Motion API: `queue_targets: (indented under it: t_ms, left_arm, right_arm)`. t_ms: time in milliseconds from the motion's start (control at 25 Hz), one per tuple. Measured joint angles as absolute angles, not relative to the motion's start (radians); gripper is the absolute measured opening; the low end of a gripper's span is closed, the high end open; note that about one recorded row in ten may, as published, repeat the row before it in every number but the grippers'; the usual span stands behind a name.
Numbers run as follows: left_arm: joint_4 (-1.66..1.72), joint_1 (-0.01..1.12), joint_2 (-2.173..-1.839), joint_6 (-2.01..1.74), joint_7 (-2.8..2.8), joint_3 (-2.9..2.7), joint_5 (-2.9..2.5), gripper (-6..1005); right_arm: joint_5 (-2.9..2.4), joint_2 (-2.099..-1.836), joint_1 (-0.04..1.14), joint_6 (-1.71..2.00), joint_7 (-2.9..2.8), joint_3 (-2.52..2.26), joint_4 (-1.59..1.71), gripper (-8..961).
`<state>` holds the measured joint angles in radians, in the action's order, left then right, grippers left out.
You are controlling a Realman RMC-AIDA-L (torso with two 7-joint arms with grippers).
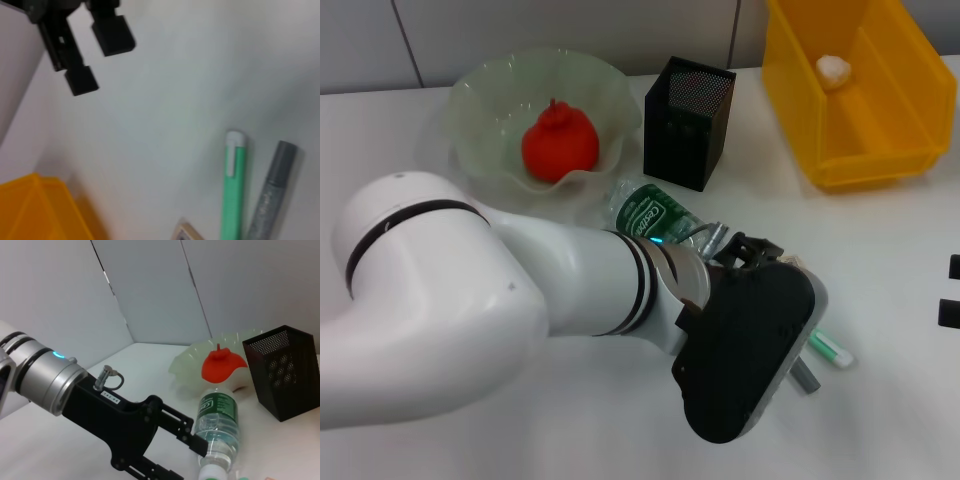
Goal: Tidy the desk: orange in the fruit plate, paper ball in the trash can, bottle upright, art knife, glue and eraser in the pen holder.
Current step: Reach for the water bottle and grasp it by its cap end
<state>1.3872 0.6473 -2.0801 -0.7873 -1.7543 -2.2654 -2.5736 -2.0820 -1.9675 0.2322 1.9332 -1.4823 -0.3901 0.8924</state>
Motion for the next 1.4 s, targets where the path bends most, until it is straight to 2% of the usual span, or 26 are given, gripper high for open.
queue_targets:
  t_ms: [400, 1400]
  left_arm:
    - [1.293, 0.665, -2.080, -0.659, -1.744, -2.298, -2.573, 676]
    - [1.382, 0.658, -2.080, -0.819, -1.753, -2.259, -2.611, 676]
  right_arm:
    - [-2.087, -1.939, 0.225, 1.998, -1.500, -0.324, 0.921, 778]
    - [-2.089, -1.946, 0.227, 1.998, -1.495, -0.324, 0.916, 776]
